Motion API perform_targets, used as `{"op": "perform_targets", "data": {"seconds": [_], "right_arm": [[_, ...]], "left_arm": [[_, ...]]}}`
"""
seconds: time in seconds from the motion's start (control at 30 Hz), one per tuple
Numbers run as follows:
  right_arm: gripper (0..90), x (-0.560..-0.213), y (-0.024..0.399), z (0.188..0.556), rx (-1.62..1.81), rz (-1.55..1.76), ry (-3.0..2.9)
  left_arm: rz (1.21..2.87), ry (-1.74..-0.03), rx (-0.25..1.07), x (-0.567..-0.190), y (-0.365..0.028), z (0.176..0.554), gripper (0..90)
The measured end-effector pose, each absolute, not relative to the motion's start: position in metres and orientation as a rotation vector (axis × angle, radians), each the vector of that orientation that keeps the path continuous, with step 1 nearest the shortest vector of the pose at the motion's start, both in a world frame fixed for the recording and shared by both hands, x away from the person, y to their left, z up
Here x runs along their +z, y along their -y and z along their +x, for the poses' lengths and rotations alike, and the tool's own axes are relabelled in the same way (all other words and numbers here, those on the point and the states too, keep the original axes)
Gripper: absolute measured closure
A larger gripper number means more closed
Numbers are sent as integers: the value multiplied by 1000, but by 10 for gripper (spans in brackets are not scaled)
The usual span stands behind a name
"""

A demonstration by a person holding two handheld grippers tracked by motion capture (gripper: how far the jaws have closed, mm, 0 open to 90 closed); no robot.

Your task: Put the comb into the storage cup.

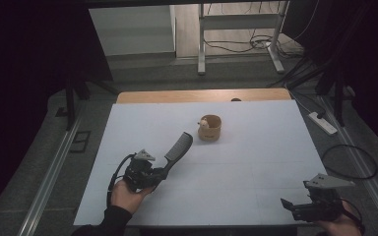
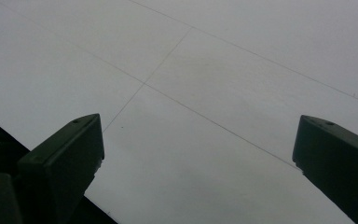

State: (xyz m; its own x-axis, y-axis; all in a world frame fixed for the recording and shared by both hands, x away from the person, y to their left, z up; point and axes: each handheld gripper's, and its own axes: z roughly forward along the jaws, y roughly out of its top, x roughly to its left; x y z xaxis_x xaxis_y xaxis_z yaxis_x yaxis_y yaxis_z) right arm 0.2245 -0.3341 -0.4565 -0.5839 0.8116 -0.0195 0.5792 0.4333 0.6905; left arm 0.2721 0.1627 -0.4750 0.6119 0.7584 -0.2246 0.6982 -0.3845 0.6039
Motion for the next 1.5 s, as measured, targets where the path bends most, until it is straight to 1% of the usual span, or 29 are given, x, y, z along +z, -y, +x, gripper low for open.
{"op": "perform_targets", "data": {"seconds": [0.47,0.87,1.2,1.5], "right_arm": [[2,-455,335,224,981,1158,-2339],[0,-446,332,226,1106,1101,-2312],[0,-439,322,234,1217,1034,-2345],[0,-432,304,240,1268,978,-2371]], "left_arm": [[2086,-1059,177,-462,-161,254,719],[2059,-1002,179,-459,-154,236,719],[2033,-977,205,-455,-151,223,719],[2026,-935,205,-453,-146,228,719]]}}
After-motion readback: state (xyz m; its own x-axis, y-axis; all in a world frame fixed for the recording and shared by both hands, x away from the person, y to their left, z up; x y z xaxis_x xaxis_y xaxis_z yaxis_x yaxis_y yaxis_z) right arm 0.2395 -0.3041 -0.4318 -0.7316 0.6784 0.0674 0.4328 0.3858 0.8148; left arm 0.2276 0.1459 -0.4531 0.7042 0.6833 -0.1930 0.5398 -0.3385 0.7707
